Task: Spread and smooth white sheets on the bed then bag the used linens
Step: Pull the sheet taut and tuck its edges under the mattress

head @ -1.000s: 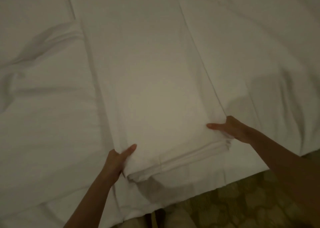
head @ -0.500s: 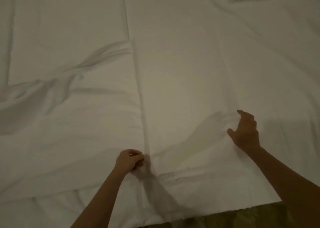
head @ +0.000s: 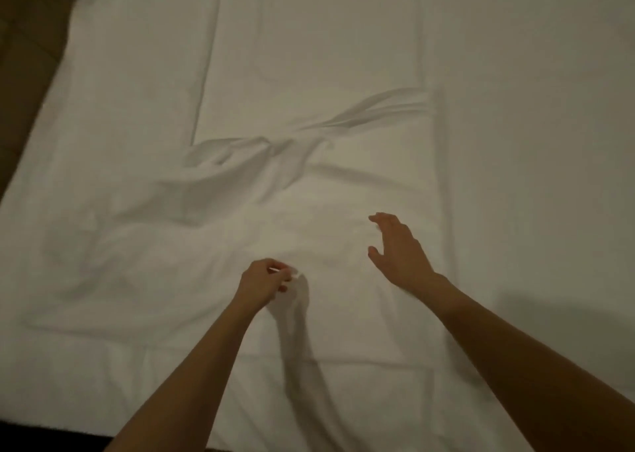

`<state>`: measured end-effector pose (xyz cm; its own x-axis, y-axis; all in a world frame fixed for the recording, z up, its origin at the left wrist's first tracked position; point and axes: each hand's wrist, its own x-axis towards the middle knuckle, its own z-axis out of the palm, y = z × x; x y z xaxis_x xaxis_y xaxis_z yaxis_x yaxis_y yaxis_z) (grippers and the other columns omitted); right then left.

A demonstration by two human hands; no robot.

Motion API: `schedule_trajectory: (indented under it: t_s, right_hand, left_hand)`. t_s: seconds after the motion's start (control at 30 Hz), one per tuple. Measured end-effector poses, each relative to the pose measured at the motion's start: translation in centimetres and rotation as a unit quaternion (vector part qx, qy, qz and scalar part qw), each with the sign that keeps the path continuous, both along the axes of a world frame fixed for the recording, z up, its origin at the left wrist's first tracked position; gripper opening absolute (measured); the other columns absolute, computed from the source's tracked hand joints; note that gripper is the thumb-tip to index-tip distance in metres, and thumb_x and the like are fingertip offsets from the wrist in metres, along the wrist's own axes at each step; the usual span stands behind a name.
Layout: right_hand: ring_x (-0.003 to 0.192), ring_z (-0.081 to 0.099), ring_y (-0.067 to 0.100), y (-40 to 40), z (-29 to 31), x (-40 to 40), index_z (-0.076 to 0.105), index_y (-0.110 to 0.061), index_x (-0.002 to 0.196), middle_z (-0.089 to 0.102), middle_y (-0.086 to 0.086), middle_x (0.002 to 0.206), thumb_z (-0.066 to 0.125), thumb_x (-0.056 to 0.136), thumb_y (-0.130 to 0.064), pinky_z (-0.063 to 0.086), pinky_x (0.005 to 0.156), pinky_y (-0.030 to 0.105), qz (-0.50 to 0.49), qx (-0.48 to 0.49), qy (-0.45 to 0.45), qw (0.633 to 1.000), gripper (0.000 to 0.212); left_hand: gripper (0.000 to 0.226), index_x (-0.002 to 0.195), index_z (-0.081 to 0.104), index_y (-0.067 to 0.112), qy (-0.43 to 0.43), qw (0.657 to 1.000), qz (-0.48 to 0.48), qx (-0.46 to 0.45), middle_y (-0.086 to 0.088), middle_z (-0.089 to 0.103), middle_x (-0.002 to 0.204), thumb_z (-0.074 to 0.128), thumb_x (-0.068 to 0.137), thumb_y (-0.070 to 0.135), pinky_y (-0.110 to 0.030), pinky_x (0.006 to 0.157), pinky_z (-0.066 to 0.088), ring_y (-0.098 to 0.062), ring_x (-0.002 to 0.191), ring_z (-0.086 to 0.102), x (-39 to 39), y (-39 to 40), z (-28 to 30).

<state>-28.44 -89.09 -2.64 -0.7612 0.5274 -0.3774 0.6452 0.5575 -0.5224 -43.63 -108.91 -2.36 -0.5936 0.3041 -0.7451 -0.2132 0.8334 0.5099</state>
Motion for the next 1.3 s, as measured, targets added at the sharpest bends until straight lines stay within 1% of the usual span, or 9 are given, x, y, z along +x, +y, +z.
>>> schedule_trajectory:
  t_s: [0.2, 0.4, 0.53, 0.77, 0.9, 1.0, 1.07, 1.2, 1.3]
  right_hand:
    - [0.126, 0.046, 0.028, -4.5, -0.6, -12.8, 0.038, -0.013, 0.143, 0.038, 0.005, 0.146, 0.055, 0.094, -0.021, 0.039, 0.103, 0.044, 0.016, -0.009, 0.033, 0.999, 0.052]
    - [0.128, 0.043, 0.032, -4.4, -0.8, -23.6, 0.041, -0.01, 0.141, 0.041, 0.011, 0.143, 0.054, 0.094, -0.019, 0.036, 0.105, 0.043, 0.01, 0.024, 0.076, 0.997, 0.05]
    - [0.133, 0.036, 0.027, -3.8, -0.2, -29.2, 0.039, -0.014, 0.142, 0.04, 0.007, 0.146, 0.051, 0.096, -0.021, 0.031, 0.107, 0.039, 0.028, 0.072, 0.075, 0.994, 0.048]
    - [0.146, 0.016, 0.02, -7.5, -1.4, -33.1, 0.026, -0.019, 0.149, 0.024, 0.003, 0.157, 0.063, 0.089, -0.023, 0.005, 0.117, 0.049, 0.238, 0.109, -0.057, 0.964, 0.071]
    - [0.126, 0.047, 0.023, -8.8, -2.6, -32.2, 0.045, -0.023, 0.137, 0.052, 0.003, 0.133, 0.06, 0.089, -0.018, 0.006, 0.116, 0.054, 0.381, 0.157, -0.145, 0.9, 0.05]
    - [0.118, 0.054, 0.022, -7.9, -2.1, -30.8, 0.058, -0.023, 0.124, 0.062, 0.001, 0.122, 0.056, 0.091, -0.022, 0.027, 0.11, 0.041, 0.359, 0.116, -0.12, 0.918, 0.033]
    - [0.103, 0.061, 0.025, -7.4, -1.5, -30.0, 0.064, -0.02, 0.104, 0.065, 0.001, 0.1, 0.052, 0.093, -0.027, 0.04, 0.081, 0.033, 0.328, 0.089, -0.077, 0.937, 0.019]
    - [0.086, 0.058, 0.026, -6.9, -0.2, -29.8, 0.062, -0.01, 0.085, 0.059, 0.001, 0.082, 0.054, 0.095, -0.032, 0.031, 0.066, 0.03, 0.275, 0.041, -0.04, 0.96, 0.025]
    - [0.08, 0.053, 0.026, -6.8, 1.1, -29.9, 0.057, -0.012, 0.076, 0.056, 0.004, 0.079, 0.055, 0.094, -0.03, 0.031, 0.065, 0.031, 0.247, 0.012, -0.019, 0.969, 0.025]
  left_hand:
    - [0.007, 0.084, 0.064, 0.018, 0.057, 0.998, -0.015, 0.001, -0.011, 0.072, 0.095, 0.064, 0.09, 0.015, -0.027, 0.067, 0.048, -0.02, 0.072, 0.067, -12.7, -4.6, 2.1]
    - [0.031, 0.121, 0.061, 0.008, 0.271, 0.962, -0.032, 0.019, -0.01, 0.065, 0.118, 0.062, 0.091, 0.015, -0.028, 0.089, 0.044, -0.026, 0.107, 0.062, -25.8, -4.9, 2.7]
    - [0.054, 0.14, 0.043, 0.013, 0.241, 0.959, -0.13, -0.069, -0.012, 0.052, 0.139, 0.063, 0.092, 0.027, -0.038, 0.105, 0.038, -0.033, 0.128, 0.046, -31.4, -4.0, 1.2]
    - [0.06, 0.125, 0.044, 0.007, 0.135, 0.936, -0.284, -0.158, -0.016, 0.054, 0.126, 0.072, 0.081, 0.037, -0.037, 0.089, 0.043, -0.035, 0.114, 0.055, -22.5, -5.1, -1.4]
    - [0.064, 0.128, 0.038, 0.008, 0.133, 0.956, -0.244, -0.098, -0.011, 0.049, 0.122, 0.075, 0.08, 0.031, -0.038, 0.086, 0.044, -0.031, 0.105, 0.057, -18.0, -6.6, -2.0]
    - [0.063, 0.13, 0.041, 0.011, 0.117, 0.981, -0.142, -0.059, -0.007, 0.056, 0.121, 0.074, 0.08, 0.027, -0.032, 0.083, 0.042, -0.028, 0.105, 0.058, -18.4, -7.9, -1.5]
    - [0.071, 0.137, 0.038, 0.016, 0.131, 0.981, -0.123, -0.075, -0.007, 0.057, 0.122, 0.075, 0.078, 0.033, -0.032, 0.086, 0.041, -0.029, 0.11, 0.056, -19.3, -8.7, -1.0]
    - [0.085, 0.14, 0.038, 0.025, 0.168, 0.947, -0.208, -0.179, -0.008, 0.038, 0.13, 0.08, 0.069, 0.045, -0.042, 0.093, 0.041, -0.03, 0.123, 0.036, -20.3, -9.8, 0.2]
    - [0.058, 0.13, 0.054, 0.02, 0.227, 0.941, -0.197, -0.156, -0.009, 0.041, 0.133, 0.075, 0.077, 0.035, -0.044, 0.093, 0.045, -0.031, 0.122, 0.039, -21.2, -10.1, 1.2]
